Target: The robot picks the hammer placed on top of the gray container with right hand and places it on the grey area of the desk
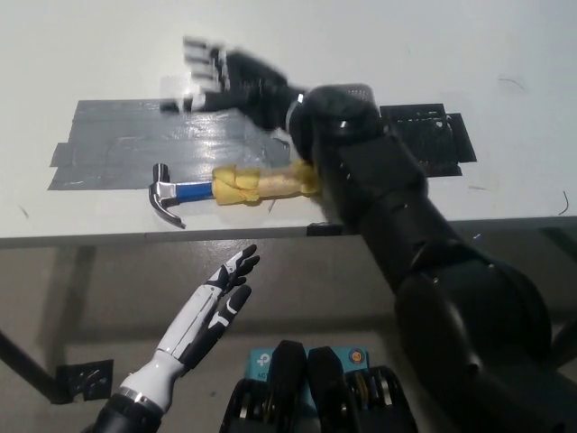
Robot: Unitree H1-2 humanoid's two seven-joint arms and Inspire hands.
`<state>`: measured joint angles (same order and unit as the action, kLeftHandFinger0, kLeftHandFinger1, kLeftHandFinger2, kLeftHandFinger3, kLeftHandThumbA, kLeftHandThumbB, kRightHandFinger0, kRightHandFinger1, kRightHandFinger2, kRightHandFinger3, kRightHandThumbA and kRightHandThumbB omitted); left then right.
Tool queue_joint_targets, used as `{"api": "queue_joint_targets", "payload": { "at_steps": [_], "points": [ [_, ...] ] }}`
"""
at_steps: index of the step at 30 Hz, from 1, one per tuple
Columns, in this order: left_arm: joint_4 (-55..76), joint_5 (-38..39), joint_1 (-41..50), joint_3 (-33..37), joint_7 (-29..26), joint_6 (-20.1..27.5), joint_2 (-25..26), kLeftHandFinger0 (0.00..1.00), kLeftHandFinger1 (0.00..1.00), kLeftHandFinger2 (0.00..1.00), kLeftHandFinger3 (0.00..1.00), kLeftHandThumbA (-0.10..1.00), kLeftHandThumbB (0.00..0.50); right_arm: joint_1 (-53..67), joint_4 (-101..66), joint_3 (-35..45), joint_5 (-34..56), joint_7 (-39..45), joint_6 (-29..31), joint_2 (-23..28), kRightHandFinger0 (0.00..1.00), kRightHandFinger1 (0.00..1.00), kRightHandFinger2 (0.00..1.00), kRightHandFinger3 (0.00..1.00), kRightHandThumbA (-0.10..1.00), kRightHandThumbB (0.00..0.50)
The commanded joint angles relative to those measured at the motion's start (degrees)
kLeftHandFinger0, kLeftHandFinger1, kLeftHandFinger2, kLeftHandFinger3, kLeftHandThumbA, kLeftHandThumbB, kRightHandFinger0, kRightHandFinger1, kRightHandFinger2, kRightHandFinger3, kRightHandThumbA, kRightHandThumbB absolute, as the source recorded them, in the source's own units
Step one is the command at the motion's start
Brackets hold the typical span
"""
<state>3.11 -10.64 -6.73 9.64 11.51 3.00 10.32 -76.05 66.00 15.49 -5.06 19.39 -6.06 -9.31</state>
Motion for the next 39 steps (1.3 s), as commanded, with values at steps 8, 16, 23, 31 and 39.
{"api": "queue_joint_targets", "payload": {
  "at_steps": [8, 16, 23, 31, 39],
  "points": [
    [-2.87, 0.31, -8.06, -1.78, -1.08, 2.64, 0.62, 1.00, 1.00, 1.00, 1.00, 1.00, 0.262, 5.73, -68.34, -1.14, 6.59, 4.99, -2.96, 14.51, 1.00, 1.00, 1.00, 1.00, 1.00, 0.411],
    [-6.17, 2.32, -10.01, -3.94, -2.95, 3.87, -0.47, 1.00, 1.00, 1.00, 1.00, 1.00, 0.198, 28.15, -97.89, 0.28, 15.12, 6.80, -10.97, 18.29, 1.00, 1.00, 1.00, 1.00, 1.00, 0.380],
    [-7.61, 5.02, -8.33, -5.69, -3.78, 6.27, -1.07, 1.00, 1.00, 1.00, 1.00, 1.00, 0.162, 48.46, -106.21, -0.73, 9.31, 2.85, -2.54, 14.49, 1.00, 1.00, 1.00, 1.00, 1.00, 0.300],
    [-6.29, 5.04, -3.56, -5.91, -4.15, 6.89, -1.27, 1.00, 1.00, 1.00, 1.00, 1.00, 0.150, 63.89, -88.08, -8.75, 4.37, 0.73, 16.59, 6.03, 1.00, 1.00, 1.00, 1.00, 1.00, 0.224],
    [-5.21, 4.51, 0.31, -5.97, -3.67, 7.75, -1.30, 1.00, 1.00, 1.00, 1.00, 1.00, 0.192, 69.04, -70.37, -10.71, -2.60, -5.18, 24.77, 5.78, 1.00, 1.00, 1.00, 1.00, 1.00, 0.161]
  ]
}}
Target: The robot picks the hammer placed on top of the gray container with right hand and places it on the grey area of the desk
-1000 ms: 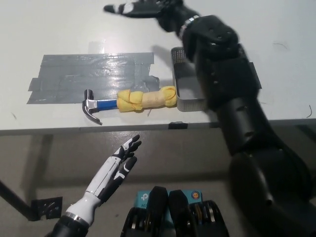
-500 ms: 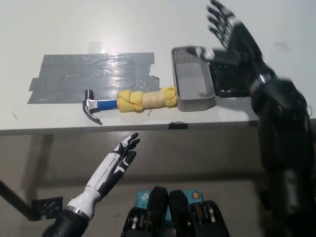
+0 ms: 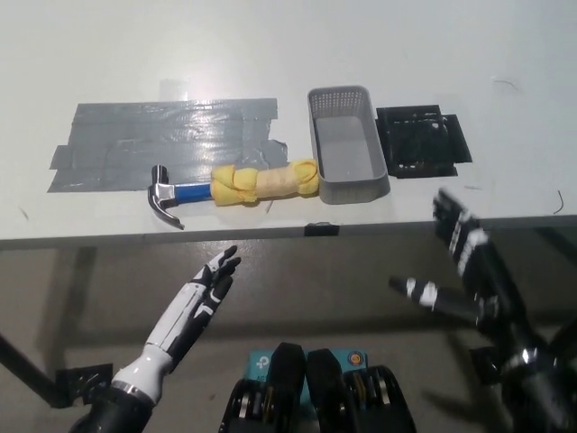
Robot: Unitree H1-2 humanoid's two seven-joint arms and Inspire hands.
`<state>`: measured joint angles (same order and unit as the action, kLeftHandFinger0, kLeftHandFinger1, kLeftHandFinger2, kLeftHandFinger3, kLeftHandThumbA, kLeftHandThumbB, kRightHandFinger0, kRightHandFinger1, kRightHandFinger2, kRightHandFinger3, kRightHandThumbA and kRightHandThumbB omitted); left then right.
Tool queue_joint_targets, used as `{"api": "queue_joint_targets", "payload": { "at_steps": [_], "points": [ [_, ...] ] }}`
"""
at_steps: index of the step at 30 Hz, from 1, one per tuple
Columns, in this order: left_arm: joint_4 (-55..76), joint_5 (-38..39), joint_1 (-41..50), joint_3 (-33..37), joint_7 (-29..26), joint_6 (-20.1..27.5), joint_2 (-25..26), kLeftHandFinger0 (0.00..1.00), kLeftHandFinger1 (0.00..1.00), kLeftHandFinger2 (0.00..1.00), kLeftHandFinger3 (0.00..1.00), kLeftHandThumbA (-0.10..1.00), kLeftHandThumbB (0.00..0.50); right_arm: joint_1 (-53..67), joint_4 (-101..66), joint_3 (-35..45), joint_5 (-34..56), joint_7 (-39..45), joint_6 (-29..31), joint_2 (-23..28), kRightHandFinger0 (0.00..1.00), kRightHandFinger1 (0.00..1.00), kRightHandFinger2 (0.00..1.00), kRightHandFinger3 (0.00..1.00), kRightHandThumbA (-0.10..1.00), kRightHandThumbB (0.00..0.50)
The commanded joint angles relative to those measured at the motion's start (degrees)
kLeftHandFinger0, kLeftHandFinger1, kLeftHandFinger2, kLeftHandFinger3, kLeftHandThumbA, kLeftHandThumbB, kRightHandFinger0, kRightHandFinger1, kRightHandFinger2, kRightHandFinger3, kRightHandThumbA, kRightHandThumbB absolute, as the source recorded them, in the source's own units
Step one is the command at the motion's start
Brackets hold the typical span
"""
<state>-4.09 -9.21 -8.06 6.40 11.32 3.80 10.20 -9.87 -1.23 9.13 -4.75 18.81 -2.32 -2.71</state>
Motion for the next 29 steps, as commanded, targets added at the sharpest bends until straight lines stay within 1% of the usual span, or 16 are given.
{"api": "queue_joint_targets", "payload": {
  "at_steps": [1, 2, 5, 7, 8, 9, 11, 12, 16, 19, 24, 29],
  "points": [
    [2.24, 2.95, 2.17, -2.79, -3.49, 6.94, -1.20, 1.00, 1.00, 1.00, 1.00, 1.00, 0.193, 3.26, -2.51, -4.55, -3.01, -4.81, 21.08, -0.68, 1.00, 1.00, 1.00, 1.00, 1.00, 0.161],
    [2.02, 2.97, 2.17, -2.92, -3.56, 7.28, -1.29, 1.00, 1.00, 1.00, 1.00, 1.00, 0.181, 3.18, -1.28, -4.52, -2.75, -4.82, 20.70, -0.23, 1.00, 1.00, 1.00, 1.00, 1.00, 0.163],
    [2.55, 2.80, 4.04, -3.04, -3.65, 7.52, -1.55, 1.00, 1.00, 1.00, 1.00, 1.00, 0.172, 4.61, 0.33, -5.27, -2.22, -4.27, 20.44, 0.56, 1.00, 1.00, 1.00, 1.00, 0.97, 0.170],
    [2.82, 2.68, 5.15, -3.07, -3.77, 7.38, -1.91, 1.00, 1.00, 1.00, 1.00, 1.00, 0.173, 5.33, 1.17, -5.76, -1.81, -3.99, 21.08, 1.06, 1.00, 1.00, 1.00, 1.00, 0.95, 0.142],
    [2.90, 2.62, 5.46, -3.07, -3.81, 7.33, -2.00, 1.00, 1.00, 1.00, 1.00, 1.00, 0.174, 5.52, 1.34, -5.94, -1.70, -3.98, 21.27, 1.20, 1.00, 1.00, 1.00, 1.00, 0.93, 0.141],
    [3.20, 2.77, 5.79, -3.15, -3.71, 6.85, -2.10, 1.00, 1.00, 1.00, 1.00, 1.00, 0.188, 5.66, 1.95, -6.16, -1.69, -4.08, 21.18, 1.36, 1.00, 1.00, 1.00, 1.00, 0.93, 0.150],
    [3.20, 2.96, 6.32, -3.24, -3.69, 7.07, -2.31, 1.00, 1.00, 1.00, 1.00, 1.00, 0.192, 6.11, 2.29, -6.52, -1.69, -4.29, 21.00, 1.56, 1.00, 1.00, 1.00, 1.00, 0.92, 0.153],
    [3.28, 2.77, 6.57, -3.24, -3.61, 7.17, -2.33, 1.00, 1.00, 1.00, 1.00, 1.00, 0.204, 6.42, 2.24, -6.80, -1.65, -4.40, 20.94, 1.76, 1.00, 1.00, 1.00, 1.00, 0.93, 0.160],
    [3.28, 2.61, 6.84, -3.44, -3.28, 7.33, -2.48, 1.00, 1.00, 1.00, 1.00, 1.00, 0.195, 6.74, 2.08, -7.43, -1.49, -5.17, 20.94, 2.21, 1.00, 1.00, 1.00, 1.00, 0.94, 0.150],
    [3.44, 2.14, 7.00, -3.62, -3.31, 7.01, -2.59, 1.00, 1.00, 1.00, 1.00, 1.00, 0.204, 6.72, 2.21, -8.07, -1.44, -5.77, 20.83, 2.55, 1.00, 1.00, 1.00, 1.00, 0.94, 0.148],
    [3.04, 2.74, 7.29, -3.81, -3.20, 7.58, -2.67, 1.00, 1.00, 1.00, 1.00, 1.00, 0.192, 6.74, 1.75, -9.31, -2.17, -6.62, 20.11, 3.11, 1.00, 1.00, 1.00, 1.00, 0.94, 0.172],
    [3.26, 2.57, 7.57, -3.77, -3.25, 7.31, -2.60, 1.00, 1.00, 1.00, 1.00, 1.00, 0.185, 6.75, 1.38, -10.00, -2.94, -7.39, 19.83, 3.49, 1.00, 1.00, 1.00, 1.00, 0.94, 0.163]
  ]
}}
